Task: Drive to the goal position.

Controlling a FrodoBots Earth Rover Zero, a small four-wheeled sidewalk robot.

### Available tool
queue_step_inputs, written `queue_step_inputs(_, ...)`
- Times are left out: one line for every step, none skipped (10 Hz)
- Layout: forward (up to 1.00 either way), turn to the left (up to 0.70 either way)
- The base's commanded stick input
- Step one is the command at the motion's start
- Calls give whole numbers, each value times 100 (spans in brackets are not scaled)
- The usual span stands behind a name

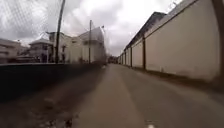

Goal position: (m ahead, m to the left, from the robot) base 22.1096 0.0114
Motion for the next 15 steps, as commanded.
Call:
queue_step_inputs(70, 0)
queue_step_inputs(70, 0)
queue_step_inputs(70, 0)
queue_step_inputs(70, 0)
queue_step_inputs(70, 0)
queue_step_inputs(70, 0)
queue_step_inputs(70, 0)
queue_step_inputs(70, 0)
queue_step_inputs(70, 0)
queue_step_inputs(70, 0)
queue_step_inputs(70, 0)
queue_step_inputs(70, 0)
queue_step_inputs(70, 0)
queue_step_inputs(70, 0)
queue_step_inputs(70, 0)
